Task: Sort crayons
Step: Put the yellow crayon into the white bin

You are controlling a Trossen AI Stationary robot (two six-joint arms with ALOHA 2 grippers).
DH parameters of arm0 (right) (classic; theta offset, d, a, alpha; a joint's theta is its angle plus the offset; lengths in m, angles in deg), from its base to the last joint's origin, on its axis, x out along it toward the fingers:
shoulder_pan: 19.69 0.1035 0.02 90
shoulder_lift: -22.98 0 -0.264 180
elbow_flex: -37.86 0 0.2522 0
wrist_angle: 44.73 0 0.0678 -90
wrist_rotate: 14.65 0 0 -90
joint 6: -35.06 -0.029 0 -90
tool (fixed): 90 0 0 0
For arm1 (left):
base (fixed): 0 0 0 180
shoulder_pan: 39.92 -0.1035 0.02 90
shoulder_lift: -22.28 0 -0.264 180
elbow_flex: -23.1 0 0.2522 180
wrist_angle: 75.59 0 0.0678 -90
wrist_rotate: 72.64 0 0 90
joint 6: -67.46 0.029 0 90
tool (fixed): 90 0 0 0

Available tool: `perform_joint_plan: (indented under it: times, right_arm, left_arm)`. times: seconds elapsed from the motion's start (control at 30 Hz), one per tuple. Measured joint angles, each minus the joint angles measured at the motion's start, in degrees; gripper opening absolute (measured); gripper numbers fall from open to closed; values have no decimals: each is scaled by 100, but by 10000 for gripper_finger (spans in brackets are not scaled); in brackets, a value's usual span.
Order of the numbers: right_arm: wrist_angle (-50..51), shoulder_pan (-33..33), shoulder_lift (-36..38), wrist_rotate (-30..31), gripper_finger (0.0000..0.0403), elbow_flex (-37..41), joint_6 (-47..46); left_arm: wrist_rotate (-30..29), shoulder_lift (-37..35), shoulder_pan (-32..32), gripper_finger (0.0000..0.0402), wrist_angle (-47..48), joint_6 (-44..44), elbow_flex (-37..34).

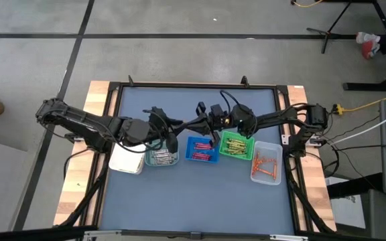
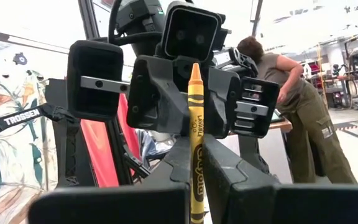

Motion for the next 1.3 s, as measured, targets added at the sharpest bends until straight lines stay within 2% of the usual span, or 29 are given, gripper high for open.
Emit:
perform_joint_plan:
  times: [0.43, 0.77, 1.07, 1.17, 1.3]
  right_arm:
    - [274, 0, 2, 98, 16, -35, 2]
    - [336, -2, 2, 102, 17, -35, -1]
    - [363, -2, 2, 102, 17, -35, -15]
    - [413, -2, 2, 98, 29, -35, -15]
    - [763, -4, 4, 95, 77, -35, -13]
  left_arm:
    - [-2, 4, -4, 79, -4, 140, 0]
    - [-63, 4, -4, 9, 2, 147, -2]
    - [-59, 4, -4, 14, 35, 144, -7]
    - [-52, 4, -4, 15, 56, 142, -7]
    - [-39, 4, -4, 15, 171, 136, -11]
